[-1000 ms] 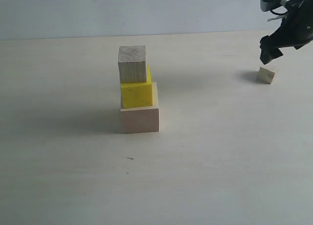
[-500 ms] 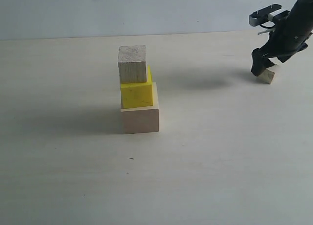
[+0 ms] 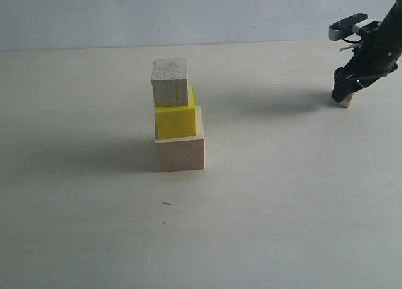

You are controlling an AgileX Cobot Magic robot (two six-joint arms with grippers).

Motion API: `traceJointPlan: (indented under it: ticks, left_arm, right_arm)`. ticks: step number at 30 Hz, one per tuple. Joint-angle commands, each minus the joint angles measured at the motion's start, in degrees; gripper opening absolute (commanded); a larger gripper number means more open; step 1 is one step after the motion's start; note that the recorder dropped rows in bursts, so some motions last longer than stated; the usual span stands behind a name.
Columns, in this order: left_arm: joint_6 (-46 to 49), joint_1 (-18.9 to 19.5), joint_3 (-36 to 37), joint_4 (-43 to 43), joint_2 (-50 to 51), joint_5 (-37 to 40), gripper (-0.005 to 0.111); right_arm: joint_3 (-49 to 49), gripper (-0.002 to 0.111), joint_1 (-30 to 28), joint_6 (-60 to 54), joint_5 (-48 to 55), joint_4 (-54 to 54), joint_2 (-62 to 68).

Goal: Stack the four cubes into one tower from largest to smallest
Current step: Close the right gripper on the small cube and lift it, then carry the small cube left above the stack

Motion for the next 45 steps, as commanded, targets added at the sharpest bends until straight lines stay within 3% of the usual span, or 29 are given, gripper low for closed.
traceJointPlan:
  ticks: [1, 20, 23, 29, 32, 39, 45]
  left_arm:
    - [0.2, -0.2, 0.1, 0.5, -0.1, -1.1, 0.000]
    - [0.2, -0.2, 0.1, 0.5, -0.1, -1.3, 0.000]
    - [0.2, -0.2, 0.1, 0.5, -0.1, -1.3, 0.000]
    - [0.2, -0.2, 0.1, 0.5, -0.1, -1.4, 0.000]
    - [0.2, -0.2, 0.1, 0.5, -0.1, -1.5, 0.000]
    - [0.2, -0.2, 0.1, 0.5, -0.1, -1.7, 0.000]
    - [0.0, -0.2, 0.1, 0.1, -0.6, -1.7, 0.000]
  right_arm:
    - [-0.3, 0.076, -0.2, -1.5, -0.9, -0.1, 0.1]
    - [-0.3, 0.065, -0.2, -6.0, -1.4, 1.0, 1.4]
    - [-0.3, 0.055, -0.2, -6.0, -1.9, 0.3, 1.8]
    - [-0.3, 0.013, -0.2, -4.3, -3.7, 0.3, 1.4]
    - [-0.3, 0.002, -0.2, -3.0, -3.8, 0.3, 0.3]
    - [-0.3, 0.000, -0.2, 2.0, -4.1, 0.5, -3.4]
    - [-0.1, 0.000, -0.2, 12.9, -1.2, 3.5, -7.9]
